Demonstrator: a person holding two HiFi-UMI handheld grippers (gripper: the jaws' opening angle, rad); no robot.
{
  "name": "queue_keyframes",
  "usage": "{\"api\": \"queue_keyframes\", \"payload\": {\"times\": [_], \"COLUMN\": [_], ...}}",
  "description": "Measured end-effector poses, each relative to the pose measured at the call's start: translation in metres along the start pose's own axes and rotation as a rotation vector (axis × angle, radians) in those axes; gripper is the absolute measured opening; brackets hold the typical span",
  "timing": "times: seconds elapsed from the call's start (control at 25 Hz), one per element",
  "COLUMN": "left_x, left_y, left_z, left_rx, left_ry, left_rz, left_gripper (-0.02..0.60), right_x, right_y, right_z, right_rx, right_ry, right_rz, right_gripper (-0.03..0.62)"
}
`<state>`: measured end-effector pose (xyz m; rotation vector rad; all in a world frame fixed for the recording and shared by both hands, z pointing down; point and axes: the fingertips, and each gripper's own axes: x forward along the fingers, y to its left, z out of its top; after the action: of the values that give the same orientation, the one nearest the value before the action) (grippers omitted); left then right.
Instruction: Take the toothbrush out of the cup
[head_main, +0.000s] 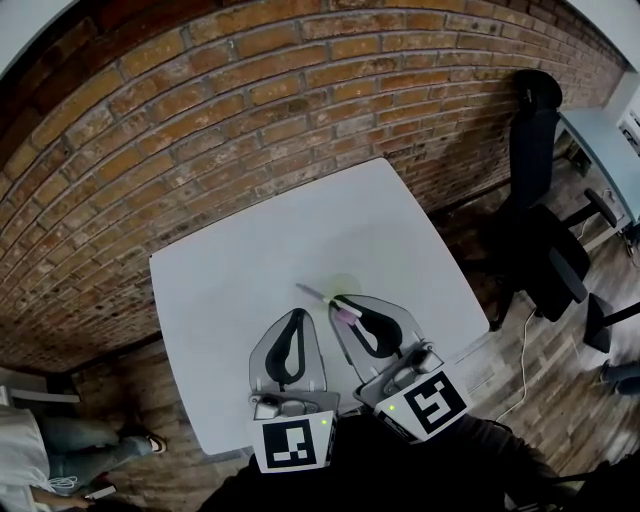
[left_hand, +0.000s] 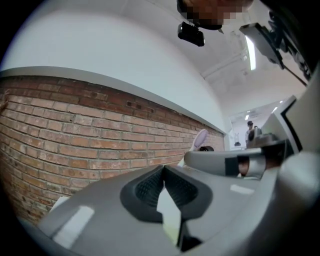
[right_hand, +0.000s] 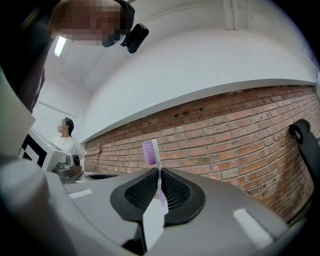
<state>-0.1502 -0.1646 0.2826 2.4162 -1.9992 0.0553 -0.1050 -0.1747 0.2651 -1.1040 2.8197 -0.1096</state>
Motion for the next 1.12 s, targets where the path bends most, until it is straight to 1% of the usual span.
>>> {"api": "queue_keyframes", "payload": {"times": [0.16, 0.28, 0.4, 0.44, 0.56, 0.72, 0.8, 0.92, 1.0, 1.12], "left_x": [-0.011, -0.019, -0.028, -0.031, -0.042, -0.059, -0.067, -0.076, -0.081, -0.085], "left_y": [-0.01, -0.013, -0.015, -0.017, -0.027, -0.034, -0.038, -0.048, -0.054, -0.059], "left_z": [-0.006, -0.008, -0.005, -0.003, 0.0, 0.001, 0.001, 0.009, 0.013, 0.016], "left_rx": [-0.006, -0.007, 0.002, 0.006, 0.015, 0.008, 0.007, 0.02, 0.02, 0.024], "left_ry": [0.017, 0.014, 0.007, 0.004, -0.002, -0.007, -0.012, -0.048, -0.051, -0.05], "left_rz": [-0.017, -0.016, -0.002, 0.001, 0.01, 0.032, 0.047, 0.06, 0.057, 0.055], "left_gripper": [0.008, 0.009, 0.009, 0.008, 0.008, 0.009, 0.008, 0.008, 0.008, 0.008], "right_x": [-0.013, -0.02, -0.026, -0.029, -0.041, -0.062, -0.071, -0.084, -0.09, -0.094], "right_y": [0.007, 0.013, 0.019, 0.02, 0.022, 0.024, 0.028, 0.035, 0.04, 0.044], "right_z": [-0.005, -0.007, 0.001, 0.003, 0.002, 0.004, 0.0, 0.003, 0.007, 0.011], "right_rx": [0.001, -0.007, -0.016, -0.018, -0.018, -0.021, -0.02, -0.039, -0.057, -0.05], "right_ry": [0.008, 0.004, -0.047, -0.049, -0.011, -0.007, 0.004, 0.003, -0.007, -0.014], "right_rz": [-0.01, -0.006, 0.013, 0.016, 0.015, 0.006, 0.017, 0.044, 0.059, 0.066], "right_gripper": [0.023, 0.023, 0.023, 0.023, 0.023, 0.023, 0.023, 0.023, 0.023, 0.023]}}
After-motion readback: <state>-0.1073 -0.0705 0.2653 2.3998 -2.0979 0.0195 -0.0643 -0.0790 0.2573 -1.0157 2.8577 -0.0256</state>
